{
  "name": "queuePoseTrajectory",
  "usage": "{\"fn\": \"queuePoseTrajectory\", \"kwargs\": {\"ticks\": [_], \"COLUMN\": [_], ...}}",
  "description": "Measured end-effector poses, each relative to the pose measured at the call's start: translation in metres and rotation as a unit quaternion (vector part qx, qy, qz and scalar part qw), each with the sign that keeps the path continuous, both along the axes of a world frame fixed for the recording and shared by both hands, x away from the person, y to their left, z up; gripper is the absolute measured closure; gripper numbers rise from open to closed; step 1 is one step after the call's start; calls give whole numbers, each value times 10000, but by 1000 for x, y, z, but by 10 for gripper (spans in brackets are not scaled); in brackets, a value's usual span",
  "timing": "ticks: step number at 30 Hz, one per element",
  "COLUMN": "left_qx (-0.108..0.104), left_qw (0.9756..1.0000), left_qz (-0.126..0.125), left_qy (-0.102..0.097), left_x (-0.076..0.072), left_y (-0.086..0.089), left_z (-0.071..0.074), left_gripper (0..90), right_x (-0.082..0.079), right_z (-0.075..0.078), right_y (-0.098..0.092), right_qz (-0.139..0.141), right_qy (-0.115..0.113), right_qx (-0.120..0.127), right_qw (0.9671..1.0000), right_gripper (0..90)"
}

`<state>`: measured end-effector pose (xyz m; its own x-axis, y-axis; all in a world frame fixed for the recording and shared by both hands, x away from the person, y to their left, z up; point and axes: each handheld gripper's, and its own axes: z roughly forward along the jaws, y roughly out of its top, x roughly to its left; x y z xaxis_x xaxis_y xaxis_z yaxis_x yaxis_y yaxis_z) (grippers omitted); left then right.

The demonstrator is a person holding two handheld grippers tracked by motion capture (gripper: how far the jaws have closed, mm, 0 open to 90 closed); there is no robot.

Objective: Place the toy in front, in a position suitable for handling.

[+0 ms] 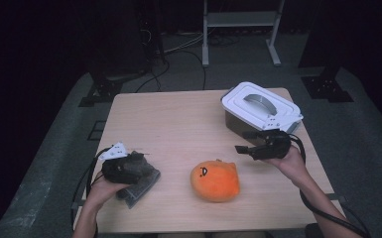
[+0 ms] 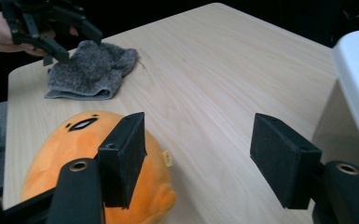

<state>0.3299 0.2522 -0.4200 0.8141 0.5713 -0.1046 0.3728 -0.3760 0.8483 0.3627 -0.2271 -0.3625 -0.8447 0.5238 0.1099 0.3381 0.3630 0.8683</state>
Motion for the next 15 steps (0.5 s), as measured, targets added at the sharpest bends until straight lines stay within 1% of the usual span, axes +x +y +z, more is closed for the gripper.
{"fn": "queuePoseTrajectory", "kwargs": {"ticks": [4,8,11,15], "left_qx": [1,-64,-66,-52], "left_qw": [10000,10000,10000,10000], "left_qz": [-1,27,14,2], "left_qy": [-33,-47,-54,-49], "left_x": [0,0,0,0], "left_y": [1,3,3,3], "left_z": [2,3,2,3], "left_gripper": [230,229,227,224], "right_x": [8,13,14,15], "right_z": [5,12,15,17], "right_y": [-7,-12,-13,-12], "right_qz": [-91,-187,-225,-244], "right_qy": [-56,-143,-215,-279], "right_qx": [-31,-30,-30,-105], "right_qw": [9999,9997,9995,9993], "right_gripper": [333,320,308,301]}}
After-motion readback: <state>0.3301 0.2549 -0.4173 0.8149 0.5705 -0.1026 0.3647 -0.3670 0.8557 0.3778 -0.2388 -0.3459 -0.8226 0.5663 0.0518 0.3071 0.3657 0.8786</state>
